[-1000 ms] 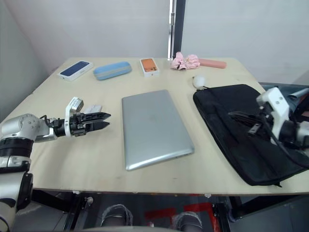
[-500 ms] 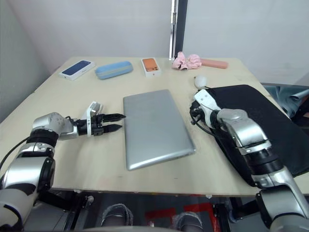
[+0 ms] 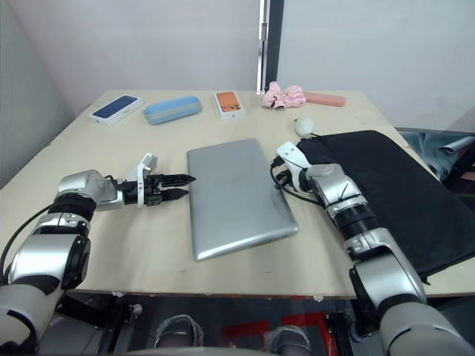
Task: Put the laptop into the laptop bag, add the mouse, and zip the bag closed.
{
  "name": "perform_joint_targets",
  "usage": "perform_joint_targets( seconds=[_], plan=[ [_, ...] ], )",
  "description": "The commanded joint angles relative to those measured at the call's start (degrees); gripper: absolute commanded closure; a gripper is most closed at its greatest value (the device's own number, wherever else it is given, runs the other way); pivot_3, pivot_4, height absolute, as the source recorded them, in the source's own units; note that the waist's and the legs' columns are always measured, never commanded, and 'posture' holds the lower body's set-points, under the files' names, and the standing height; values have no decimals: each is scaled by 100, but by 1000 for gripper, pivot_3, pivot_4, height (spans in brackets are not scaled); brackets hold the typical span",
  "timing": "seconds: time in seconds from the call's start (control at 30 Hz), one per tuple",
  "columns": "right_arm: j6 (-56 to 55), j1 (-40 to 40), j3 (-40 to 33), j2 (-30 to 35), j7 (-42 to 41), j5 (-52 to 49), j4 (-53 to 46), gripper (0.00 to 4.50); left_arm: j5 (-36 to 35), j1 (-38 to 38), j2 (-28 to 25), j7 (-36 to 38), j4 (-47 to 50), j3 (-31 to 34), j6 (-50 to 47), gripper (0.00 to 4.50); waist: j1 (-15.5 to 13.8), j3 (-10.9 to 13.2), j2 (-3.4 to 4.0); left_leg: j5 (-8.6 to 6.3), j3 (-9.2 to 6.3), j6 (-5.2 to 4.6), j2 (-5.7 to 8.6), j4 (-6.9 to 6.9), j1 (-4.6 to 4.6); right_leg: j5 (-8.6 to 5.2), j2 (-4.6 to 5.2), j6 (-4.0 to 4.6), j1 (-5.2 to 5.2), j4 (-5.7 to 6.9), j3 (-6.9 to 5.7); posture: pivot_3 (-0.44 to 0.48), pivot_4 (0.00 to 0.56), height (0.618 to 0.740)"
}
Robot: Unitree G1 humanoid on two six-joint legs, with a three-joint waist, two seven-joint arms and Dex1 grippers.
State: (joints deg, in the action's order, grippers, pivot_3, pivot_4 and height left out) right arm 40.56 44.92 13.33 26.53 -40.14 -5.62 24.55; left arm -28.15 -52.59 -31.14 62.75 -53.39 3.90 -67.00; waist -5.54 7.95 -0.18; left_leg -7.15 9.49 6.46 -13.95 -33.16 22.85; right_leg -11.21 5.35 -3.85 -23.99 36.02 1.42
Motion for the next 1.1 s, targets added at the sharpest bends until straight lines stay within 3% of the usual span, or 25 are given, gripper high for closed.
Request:
perform_joint_targets(
  seconds=[0.03,0.2,0.4,0.57,0.67,0.97,1.1],
  plan=[
    [80,-55,54,-182,-494,-261,-345,4416,306,115,34,202,31,-474,-176,0,10,0,0,0,0,0,0,1,1,0,0,0,0,-3,0,0,150,740],
    [165,-133,-13,-256,-597,-229,-534,4416,441,254,3,602,254,-867,-265,0,42,-2,2,-1,2,3,-2,30,1,-6,-5,9,-3,-23,-8,0,150,740],
    [498,-227,-56,-290,-897,-428,-1090,4416,264,177,227,635,306,-486,-167,0,12,-2,4,-3,3,5,-3,55,3,-11,-7,18,-2,-46,-16,0,150,740],
    [446,-191,-100,-244,-824,-237,-893,4416,-8,109,277,747,498,-49,-354,0,-15,-1,3,-3,3,5,-1,56,6,-11,-4,19,-2,-50,-16,0,150,740],
    [398,-156,-105,-158,-867,-186,-828,4500,45,68,240,658,461,0,-388,839,-2,4,3,-3,0,6,-1,56,9,-11,-4,19,-4,-50,-19,0,150,740],
    [302,-58,-180,-89,-903,-140,-711,4500,-149,-84,96,668,648,196,-658,4028,14,10,-1,-2,-9,9,-8,59,37,-11,-11,20,-26,-57,-29,0,150,740],
    [303,-61,-222,10,-942,-155,-846,4500,-315,-123,-112,760,1026,100,-974,4188,15,19,-4,-2,-12,9,-8,59,37,-11,-11,20,-27,-54,-30,0,150,740]
  ],
)
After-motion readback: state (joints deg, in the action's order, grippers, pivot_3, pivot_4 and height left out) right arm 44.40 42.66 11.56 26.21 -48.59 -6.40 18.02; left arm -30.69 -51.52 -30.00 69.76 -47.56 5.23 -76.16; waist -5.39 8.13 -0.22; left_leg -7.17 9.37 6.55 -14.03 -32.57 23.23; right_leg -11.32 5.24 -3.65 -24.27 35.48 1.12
